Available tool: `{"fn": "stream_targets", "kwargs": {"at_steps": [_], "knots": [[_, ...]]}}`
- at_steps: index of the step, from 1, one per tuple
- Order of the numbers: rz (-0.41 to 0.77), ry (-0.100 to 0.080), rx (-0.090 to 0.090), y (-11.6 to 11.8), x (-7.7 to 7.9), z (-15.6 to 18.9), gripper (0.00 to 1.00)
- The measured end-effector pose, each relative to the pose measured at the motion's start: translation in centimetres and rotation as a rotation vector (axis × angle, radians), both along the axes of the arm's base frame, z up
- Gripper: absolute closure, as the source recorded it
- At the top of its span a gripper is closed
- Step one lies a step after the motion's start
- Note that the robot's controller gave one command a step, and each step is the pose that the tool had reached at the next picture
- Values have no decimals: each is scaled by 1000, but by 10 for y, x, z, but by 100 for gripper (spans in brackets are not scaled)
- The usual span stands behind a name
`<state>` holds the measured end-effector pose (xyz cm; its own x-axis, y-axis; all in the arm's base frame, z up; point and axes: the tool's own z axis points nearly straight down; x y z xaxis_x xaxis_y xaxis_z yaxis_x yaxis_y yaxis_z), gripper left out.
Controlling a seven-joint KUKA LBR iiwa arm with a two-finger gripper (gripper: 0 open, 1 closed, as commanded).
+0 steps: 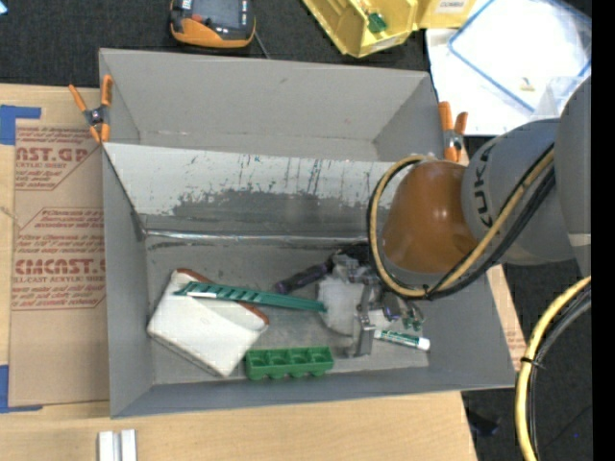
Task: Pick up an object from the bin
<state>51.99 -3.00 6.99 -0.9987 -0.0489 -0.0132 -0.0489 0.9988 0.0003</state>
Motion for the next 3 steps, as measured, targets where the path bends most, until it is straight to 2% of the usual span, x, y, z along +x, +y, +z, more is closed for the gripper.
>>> {"fn": "stream_targets", "kwargs": {"at_steps": [1,2,3], "knots": [[108,-2,-2,22,-18,0,100],[108,-2,-2,22,-18,0,100],[109,6,-2,22,-21,34,100]]}}
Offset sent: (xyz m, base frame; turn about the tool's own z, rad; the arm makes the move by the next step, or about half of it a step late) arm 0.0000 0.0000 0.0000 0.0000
